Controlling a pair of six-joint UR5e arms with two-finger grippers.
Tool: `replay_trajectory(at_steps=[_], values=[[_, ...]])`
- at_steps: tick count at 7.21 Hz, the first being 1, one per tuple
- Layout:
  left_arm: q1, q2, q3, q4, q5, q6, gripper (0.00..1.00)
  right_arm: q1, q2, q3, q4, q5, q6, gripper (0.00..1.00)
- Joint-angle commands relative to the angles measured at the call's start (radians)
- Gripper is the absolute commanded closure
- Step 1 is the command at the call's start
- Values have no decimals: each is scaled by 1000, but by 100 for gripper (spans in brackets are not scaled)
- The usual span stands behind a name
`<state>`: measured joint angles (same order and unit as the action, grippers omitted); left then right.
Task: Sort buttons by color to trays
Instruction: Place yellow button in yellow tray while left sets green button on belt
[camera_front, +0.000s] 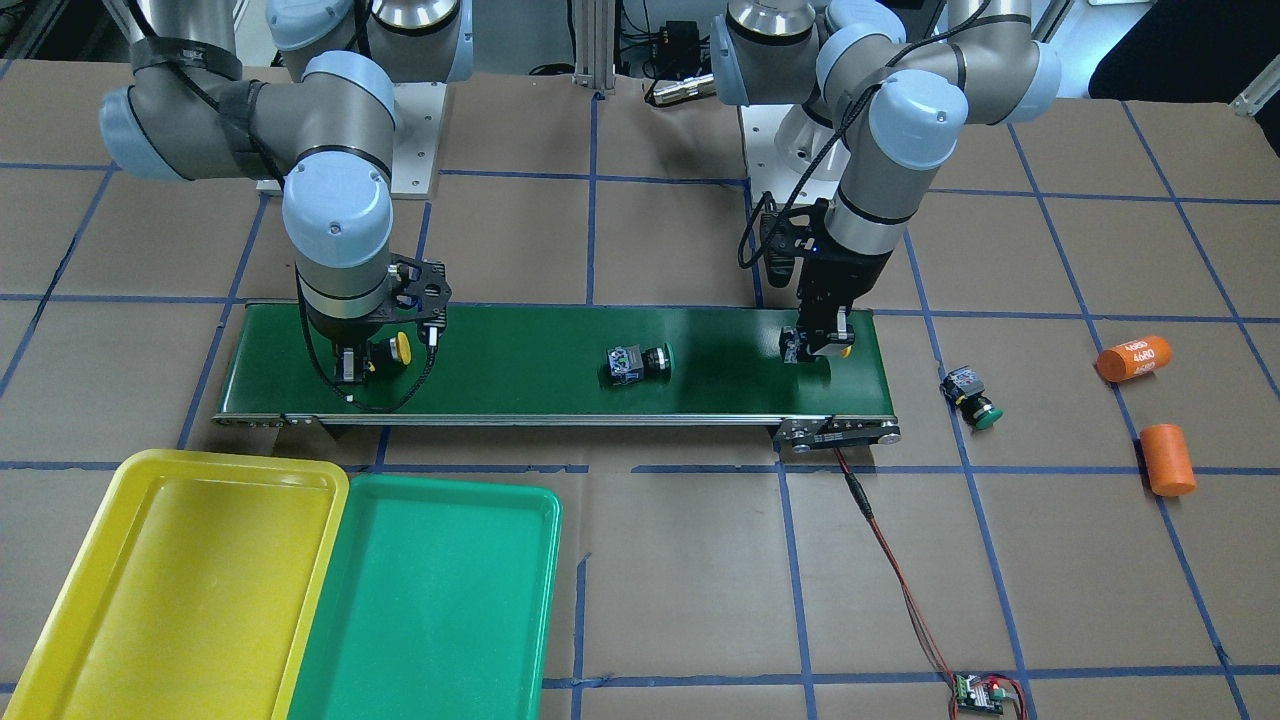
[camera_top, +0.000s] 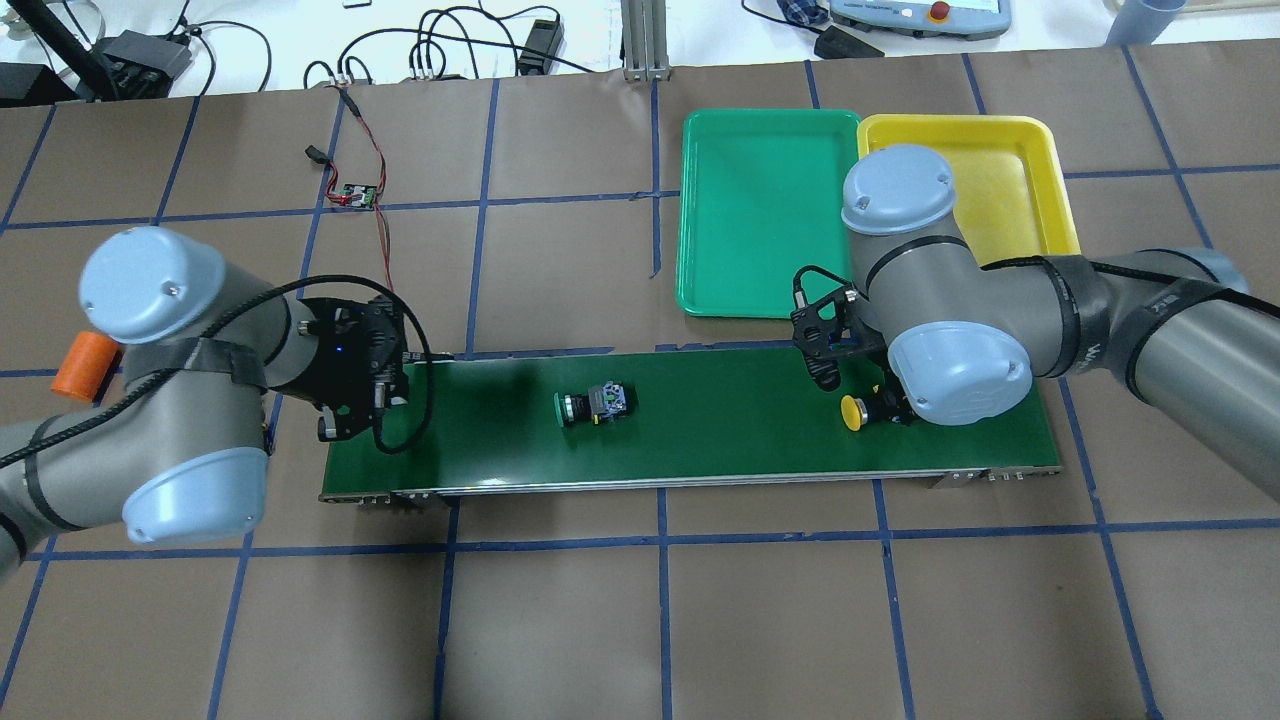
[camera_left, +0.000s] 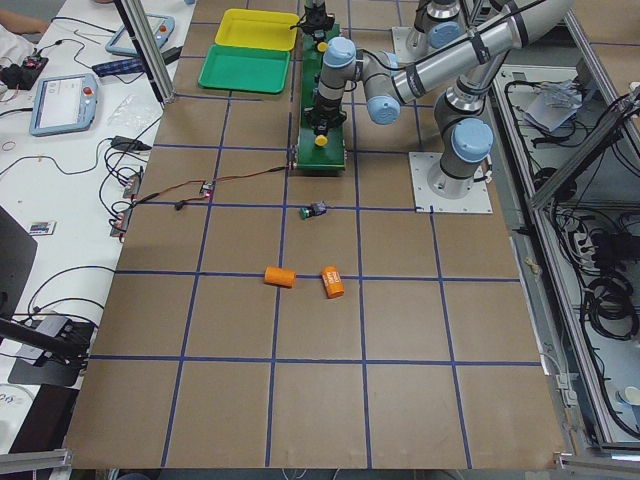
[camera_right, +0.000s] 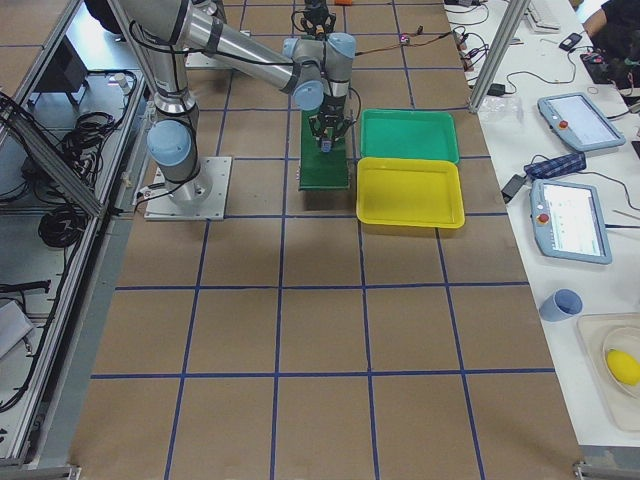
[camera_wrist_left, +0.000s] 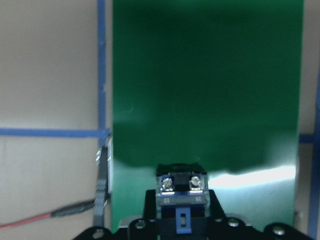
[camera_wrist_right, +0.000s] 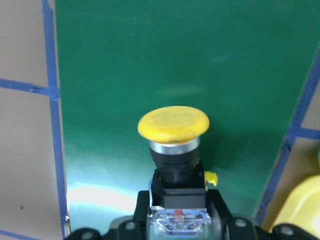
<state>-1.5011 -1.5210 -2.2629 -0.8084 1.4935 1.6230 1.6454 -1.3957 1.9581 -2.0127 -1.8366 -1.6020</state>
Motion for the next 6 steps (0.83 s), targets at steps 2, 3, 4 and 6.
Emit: replay_trajectory(at_steps=[2, 3, 4, 6], values=[[-13, -25, -7, 5, 2, -89, 0, -123, 47, -197, 6, 0, 51, 76], [-15, -15, -1, 3, 7, -109, 0, -166, 91, -261, -3, 0, 69, 76], [-2, 11, 32, 3, 22, -76, 0, -200, 184, -334, -29, -1, 64, 75], [115, 31, 228, -262, 42, -77, 0, -228, 326, -355, -152, -13, 53, 71]])
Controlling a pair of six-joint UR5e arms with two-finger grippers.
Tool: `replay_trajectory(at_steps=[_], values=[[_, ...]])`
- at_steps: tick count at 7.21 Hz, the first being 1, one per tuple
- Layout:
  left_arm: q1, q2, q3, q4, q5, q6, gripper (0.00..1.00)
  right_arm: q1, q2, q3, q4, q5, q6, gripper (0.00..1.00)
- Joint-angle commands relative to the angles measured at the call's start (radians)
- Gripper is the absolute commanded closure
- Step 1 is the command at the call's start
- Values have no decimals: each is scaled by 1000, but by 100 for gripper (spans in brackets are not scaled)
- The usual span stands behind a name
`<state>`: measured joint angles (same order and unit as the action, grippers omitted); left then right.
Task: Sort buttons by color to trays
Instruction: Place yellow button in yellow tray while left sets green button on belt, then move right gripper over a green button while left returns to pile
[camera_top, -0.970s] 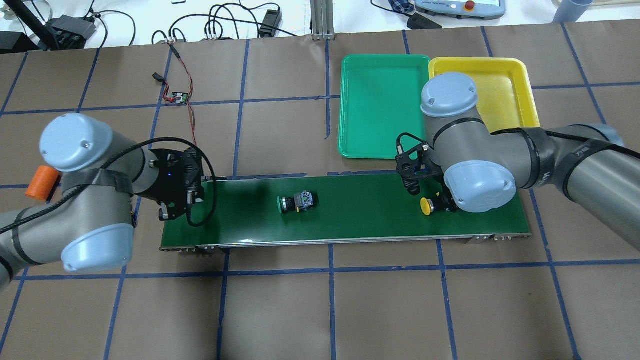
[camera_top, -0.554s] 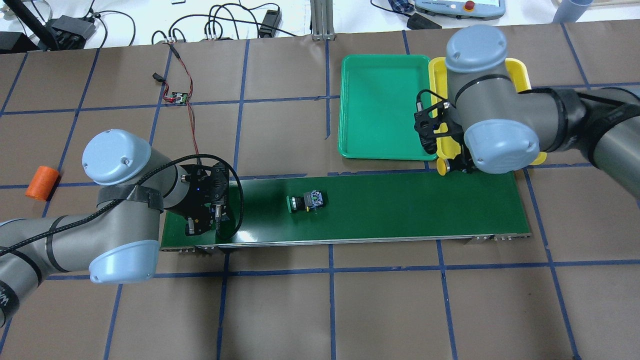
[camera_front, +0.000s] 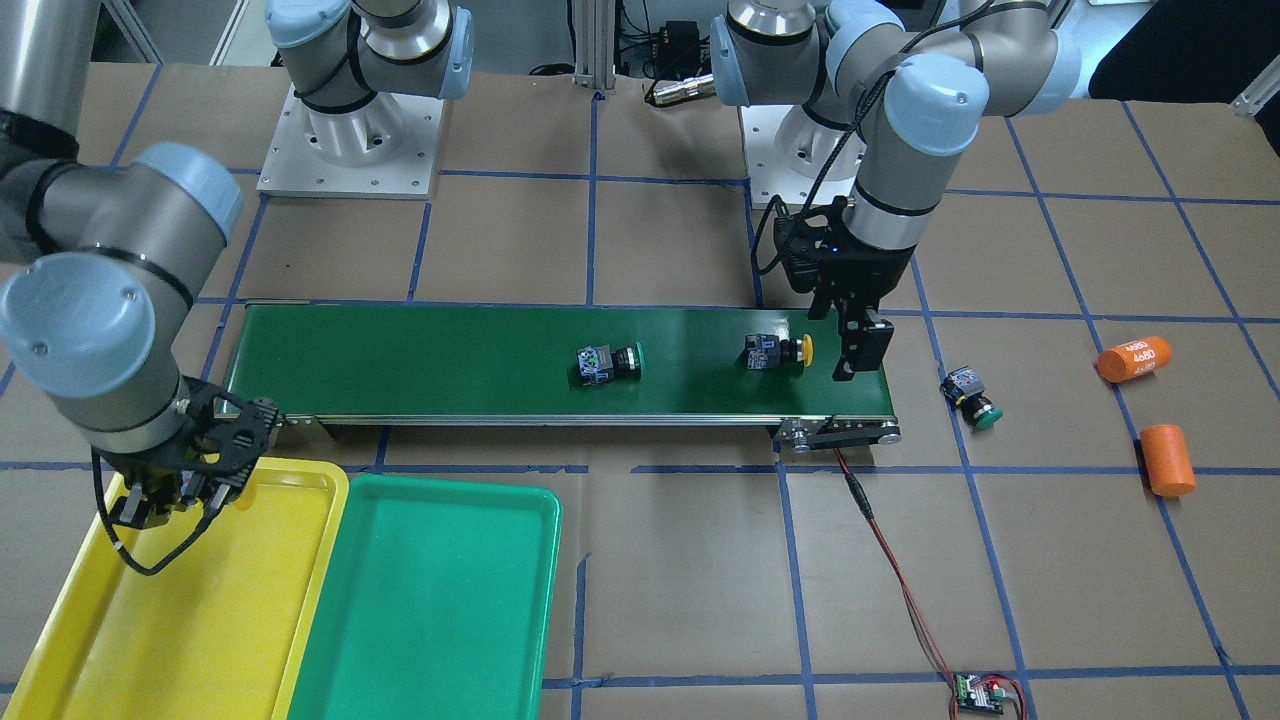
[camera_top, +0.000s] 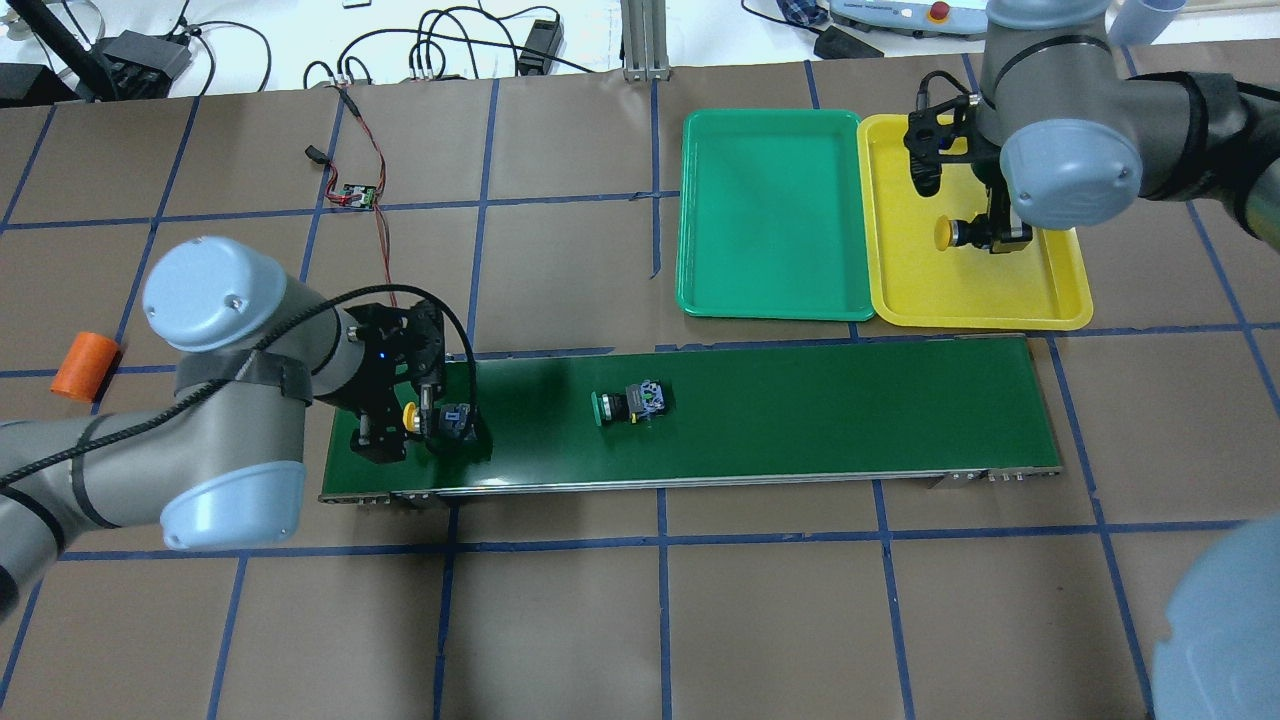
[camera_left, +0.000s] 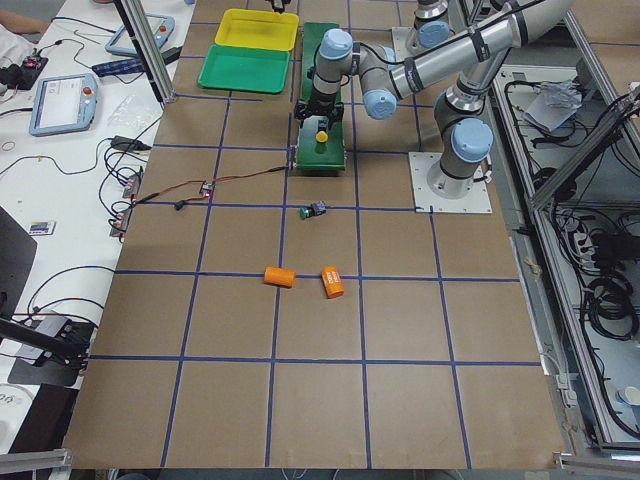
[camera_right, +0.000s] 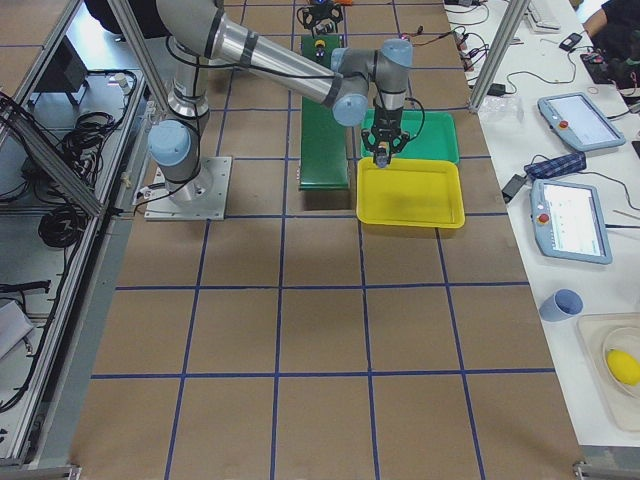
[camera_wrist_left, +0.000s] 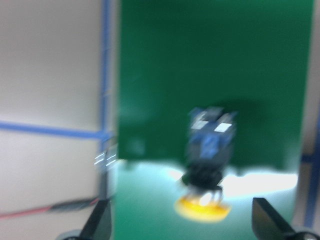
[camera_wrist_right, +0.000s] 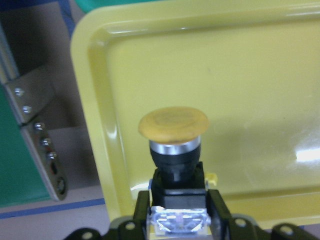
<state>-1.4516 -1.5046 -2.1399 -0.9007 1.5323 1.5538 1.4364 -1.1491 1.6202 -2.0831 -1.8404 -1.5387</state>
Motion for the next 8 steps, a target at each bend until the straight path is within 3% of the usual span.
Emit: replay_trajectory(at_steps=[1, 2, 4, 6, 8], values=[[135, 14, 121, -190, 11, -55, 0, -33, 86, -11, -78, -5, 3, 31], [222, -17, 120, -182, 12, -95, 0, -34, 83, -8, -63, -2, 3, 0], [292, -64, 115, -169, 8, -408, 0, -19, 13, 0, -22, 22, 0, 0], [313, -115, 94, -159, 19, -775, 0, 2, -110, 0, 145, 165, -11, 0], [355, -187, 92, -159, 100, -1063, 0, 28, -260, 74, 224, 185, -9, 0]])
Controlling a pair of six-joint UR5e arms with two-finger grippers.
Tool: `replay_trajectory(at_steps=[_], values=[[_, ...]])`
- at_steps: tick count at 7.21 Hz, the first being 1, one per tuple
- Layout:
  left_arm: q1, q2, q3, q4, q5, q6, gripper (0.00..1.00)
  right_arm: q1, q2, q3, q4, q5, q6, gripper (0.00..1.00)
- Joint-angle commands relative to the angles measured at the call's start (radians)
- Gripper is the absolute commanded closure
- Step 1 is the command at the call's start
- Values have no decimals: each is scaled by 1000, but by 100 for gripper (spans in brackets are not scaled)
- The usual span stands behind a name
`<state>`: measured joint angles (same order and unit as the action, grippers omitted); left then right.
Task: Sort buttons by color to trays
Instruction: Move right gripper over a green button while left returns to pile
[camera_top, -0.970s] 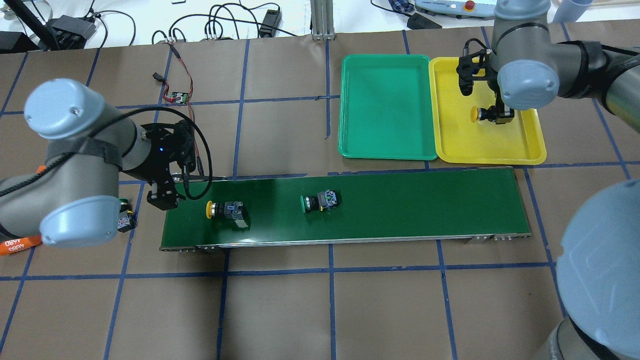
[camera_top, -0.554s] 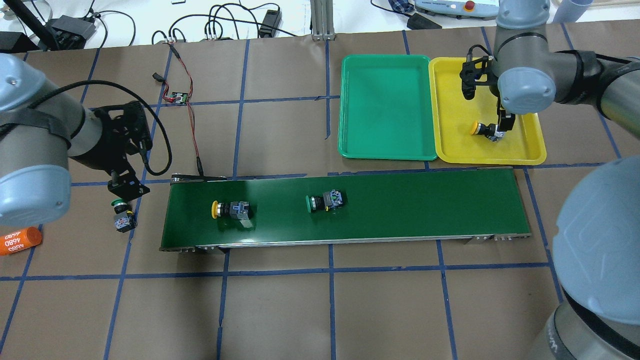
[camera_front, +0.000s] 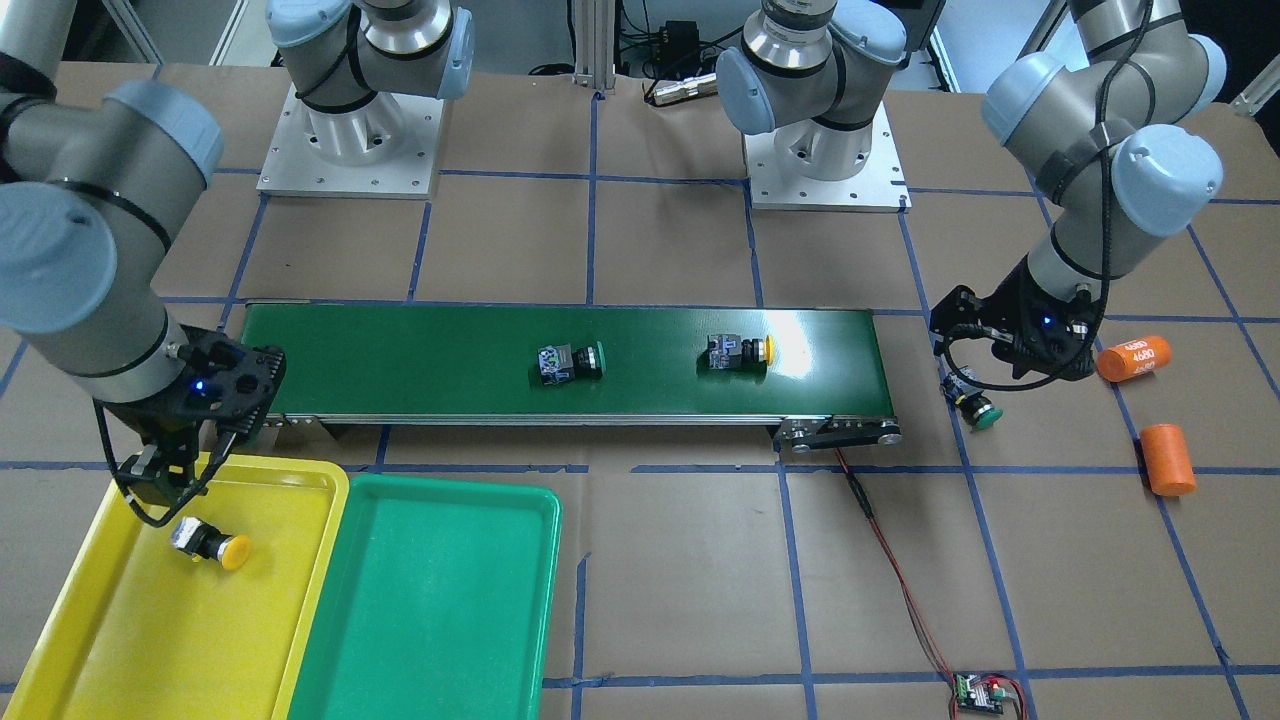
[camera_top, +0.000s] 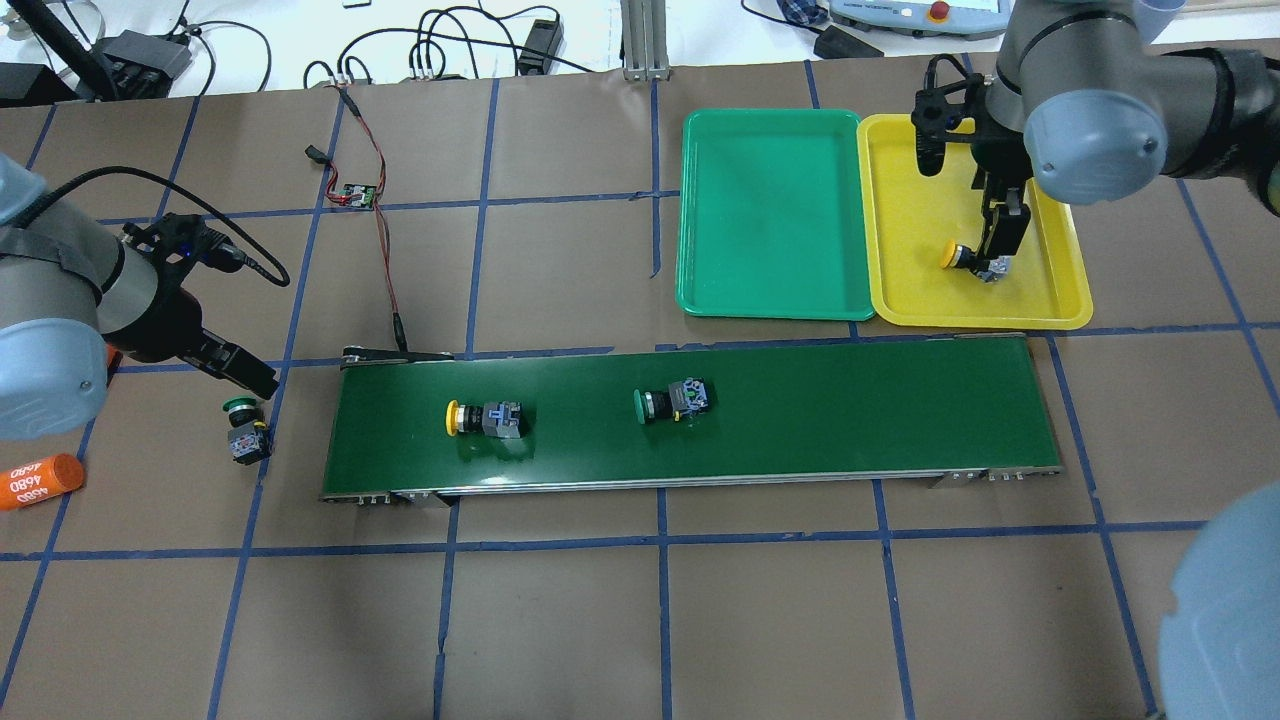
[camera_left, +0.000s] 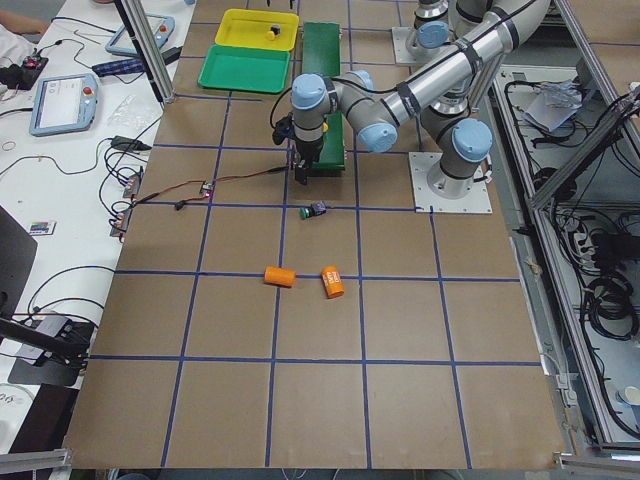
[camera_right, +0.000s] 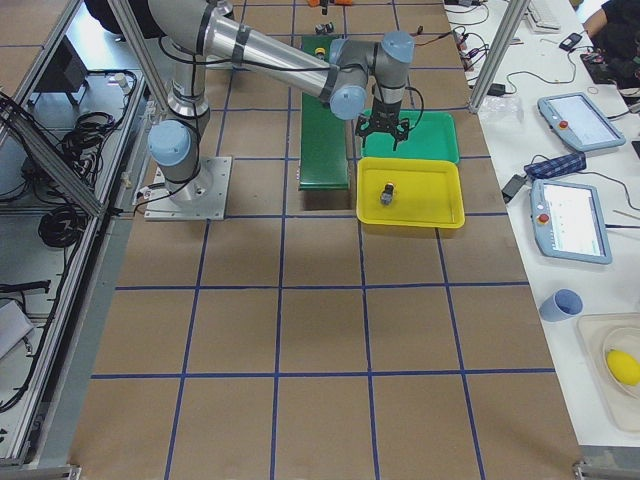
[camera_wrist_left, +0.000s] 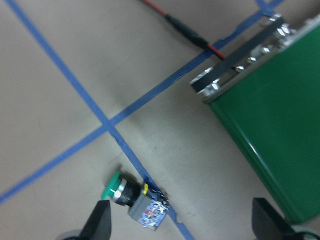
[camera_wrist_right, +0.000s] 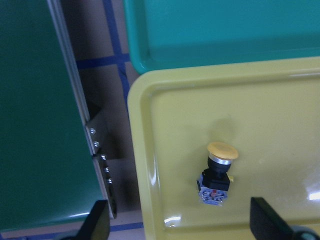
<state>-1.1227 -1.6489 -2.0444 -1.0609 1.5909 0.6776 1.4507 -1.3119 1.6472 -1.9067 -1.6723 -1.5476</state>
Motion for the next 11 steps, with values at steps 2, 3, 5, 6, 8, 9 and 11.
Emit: replay_trajectory(at_steps=[2, 3, 5, 6, 8, 9, 11], values=[[81, -72, -28, 22, 41, -360, 1, 77, -179, 132, 43, 19, 12, 0], [81, -78, -75, 62, 40, -504, 1, 112, -168, 161, 37, 19, 9, 0], [90, -116, -128, 198, 43, -504, 1, 170, -181, 251, -36, 19, 58, 0], [93, -143, -128, 215, 40, -469, 1, 200, -175, 264, -69, 13, 95, 0], [90, -189, -129, 309, 40, -441, 20, 262, -181, 273, -99, 23, 106, 0], [90, -187, -128, 309, 41, -434, 55, 322, -179, 272, -120, 14, 125, 0], [87, -172, -119, 311, 40, -406, 100, 344, -146, 298, -187, 19, 215, 0]])
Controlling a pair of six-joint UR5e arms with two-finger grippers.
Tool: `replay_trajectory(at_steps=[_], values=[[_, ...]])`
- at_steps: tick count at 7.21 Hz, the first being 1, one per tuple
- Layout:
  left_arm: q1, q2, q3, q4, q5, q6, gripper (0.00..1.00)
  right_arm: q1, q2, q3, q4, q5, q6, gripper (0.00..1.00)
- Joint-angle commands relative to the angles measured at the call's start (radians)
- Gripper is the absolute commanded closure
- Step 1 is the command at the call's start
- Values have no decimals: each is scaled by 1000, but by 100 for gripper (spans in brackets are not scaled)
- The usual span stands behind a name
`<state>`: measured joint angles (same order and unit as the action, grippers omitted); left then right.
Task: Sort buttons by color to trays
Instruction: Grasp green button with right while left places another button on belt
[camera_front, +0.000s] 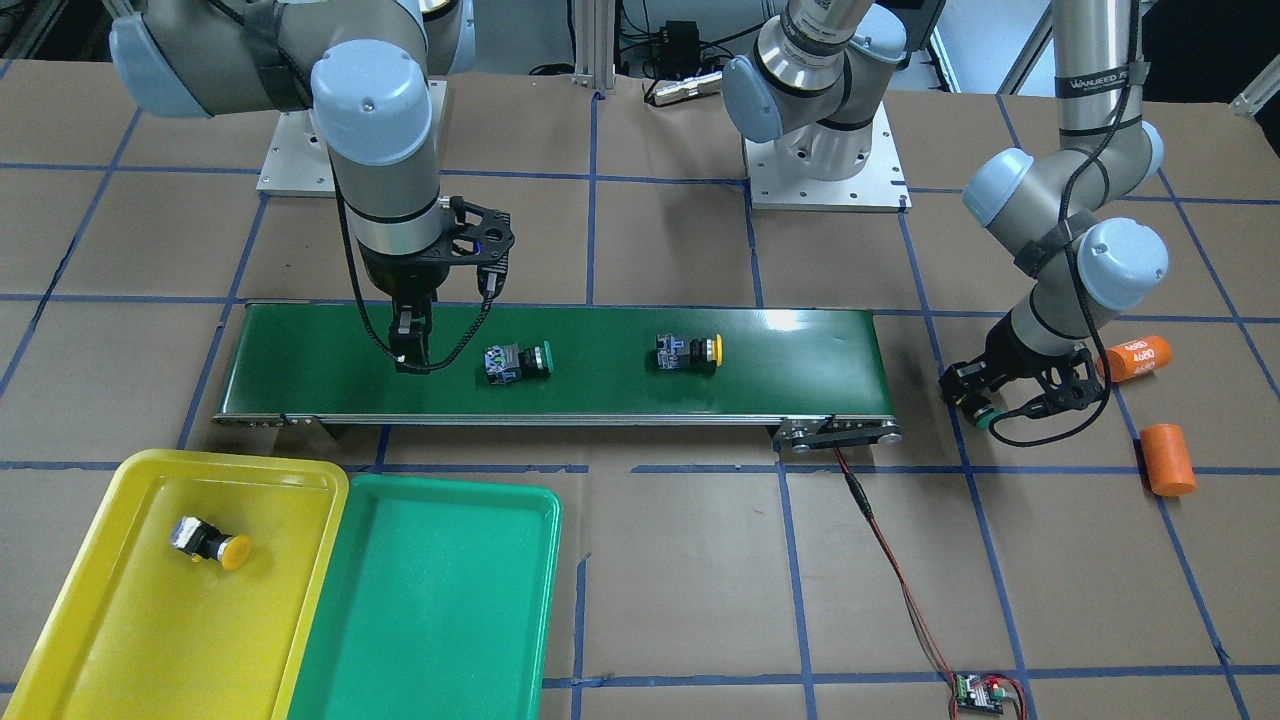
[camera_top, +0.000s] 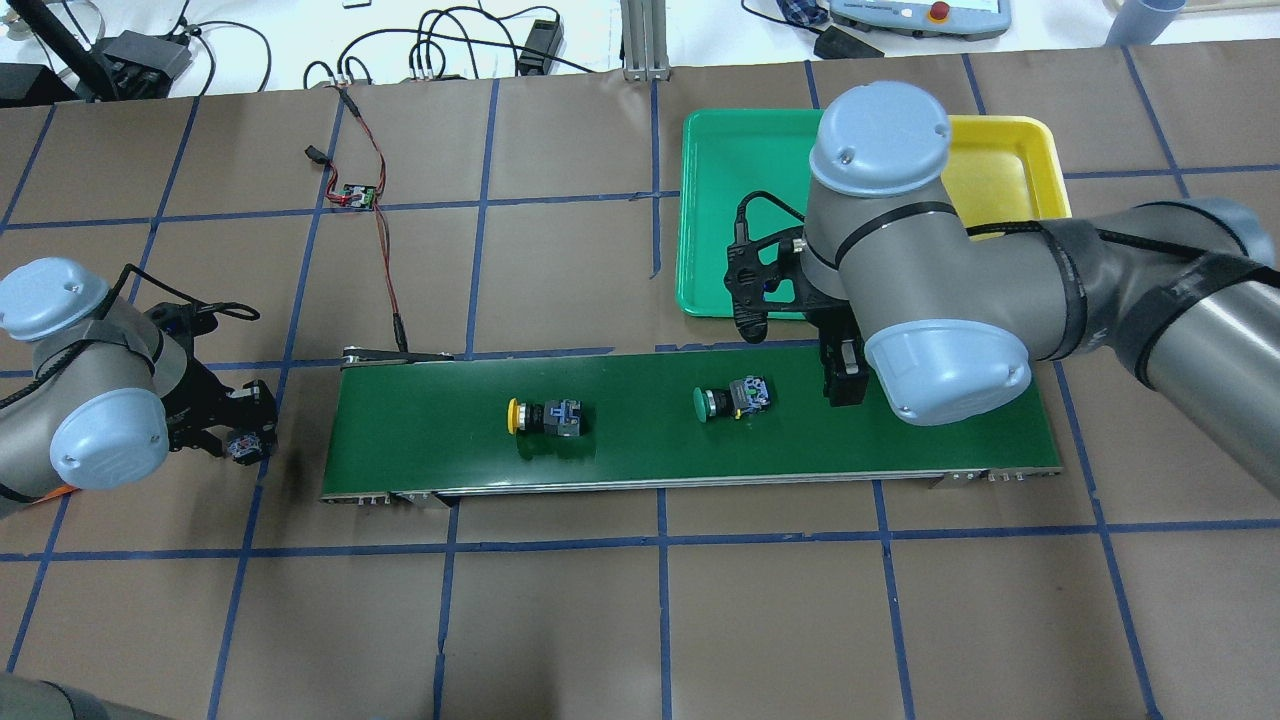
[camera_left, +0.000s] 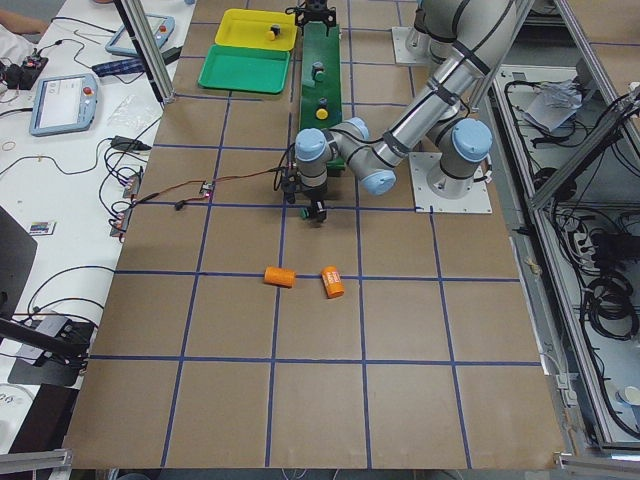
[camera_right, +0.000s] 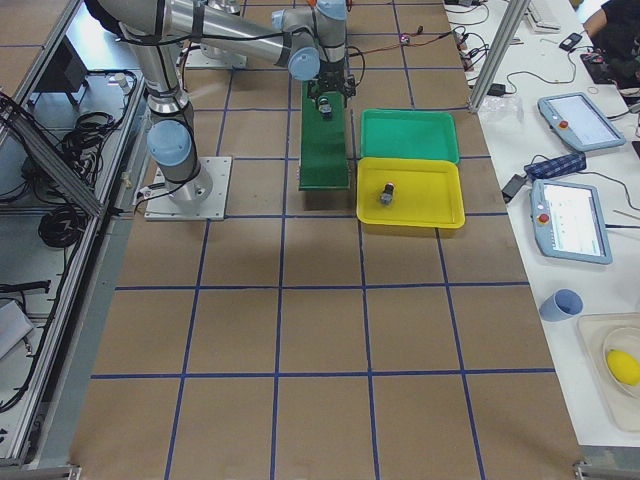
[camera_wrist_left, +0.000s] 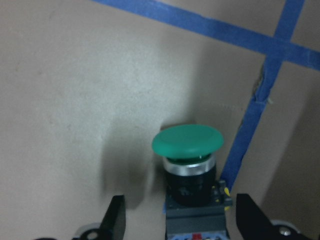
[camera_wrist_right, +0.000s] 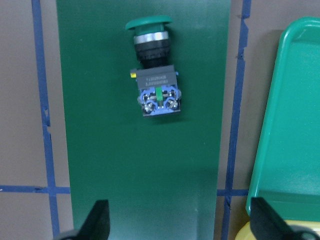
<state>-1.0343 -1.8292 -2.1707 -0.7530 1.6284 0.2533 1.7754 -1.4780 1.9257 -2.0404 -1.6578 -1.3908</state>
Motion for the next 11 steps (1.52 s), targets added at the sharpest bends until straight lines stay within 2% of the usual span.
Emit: replay_trajectory(at_steps=[1, 3, 4, 5, 6, 8, 9, 11], values=[[-6, 31, 17, -11, -1, 42, 100, 27, 25, 48, -84, -2, 71, 0], [-6, 77, 14, -40, -13, 32, 100, 30, 36, 53, -89, -8, 69, 0], [-9, 137, 38, -124, -16, -3, 100, 30, 60, 55, -110, -8, 64, 0], [-35, 193, 73, -240, -33, -161, 100, 32, 100, 53, -122, -5, 65, 0], [-109, 229, 92, -294, -53, -312, 100, 32, 108, 53, -127, -5, 64, 2], [-354, 260, 95, -316, -59, -680, 100, 29, 113, 64, -113, -10, 32, 4], [-437, 231, 109, -307, -62, -850, 100, 27, 113, 67, -109, -10, 18, 7], [-518, 206, 150, -313, -145, -1172, 100, 27, 122, 64, -87, -19, -7, 27]])
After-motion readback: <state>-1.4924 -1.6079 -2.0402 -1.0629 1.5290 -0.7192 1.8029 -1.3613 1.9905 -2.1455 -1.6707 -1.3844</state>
